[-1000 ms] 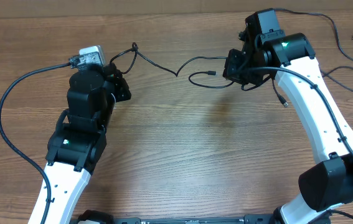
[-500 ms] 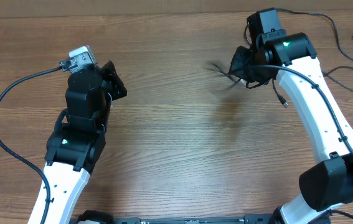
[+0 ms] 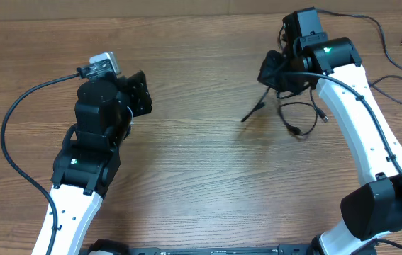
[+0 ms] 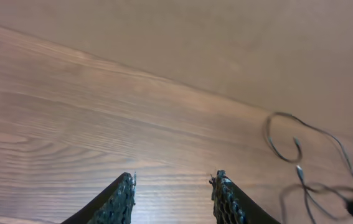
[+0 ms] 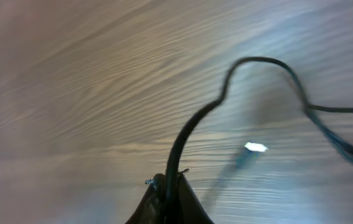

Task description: Untangle cables

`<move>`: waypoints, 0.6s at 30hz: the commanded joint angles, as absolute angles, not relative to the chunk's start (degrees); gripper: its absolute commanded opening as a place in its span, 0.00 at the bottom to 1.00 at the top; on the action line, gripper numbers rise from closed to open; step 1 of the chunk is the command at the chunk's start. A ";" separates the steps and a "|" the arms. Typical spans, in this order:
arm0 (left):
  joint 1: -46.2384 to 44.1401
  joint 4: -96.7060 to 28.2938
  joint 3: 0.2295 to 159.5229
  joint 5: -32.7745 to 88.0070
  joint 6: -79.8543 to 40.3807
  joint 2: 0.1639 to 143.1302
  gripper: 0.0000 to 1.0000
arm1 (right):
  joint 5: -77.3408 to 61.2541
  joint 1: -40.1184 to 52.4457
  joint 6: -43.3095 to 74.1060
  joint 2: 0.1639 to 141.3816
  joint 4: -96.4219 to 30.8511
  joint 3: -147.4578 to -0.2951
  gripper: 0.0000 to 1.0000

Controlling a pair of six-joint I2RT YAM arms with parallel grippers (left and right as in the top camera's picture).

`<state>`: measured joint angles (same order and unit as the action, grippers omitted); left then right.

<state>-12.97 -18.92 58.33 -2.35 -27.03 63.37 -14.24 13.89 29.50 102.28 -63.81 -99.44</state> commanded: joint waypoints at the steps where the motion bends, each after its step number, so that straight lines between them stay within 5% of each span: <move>1: -12.67 -19.05 59.42 2.17 -23.55 62.52 0.43 | -32.75 13.76 22.83 101.69 -61.39 -100.09 0.04; 7: -12.67 -19.75 59.42 2.09 -23.55 62.52 0.46 | -52.14 13.76 17.50 101.51 -57.01 -100.20 0.04; 18: -12.67 -21.47 59.42 7.38 -19.16 62.57 0.60 | -52.82 13.76 18.24 95.11 -56.62 -104.75 0.04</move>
<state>-12.97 -21.65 58.33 3.36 -22.83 63.37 -50.46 13.91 18.76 100.31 -57.06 -100.84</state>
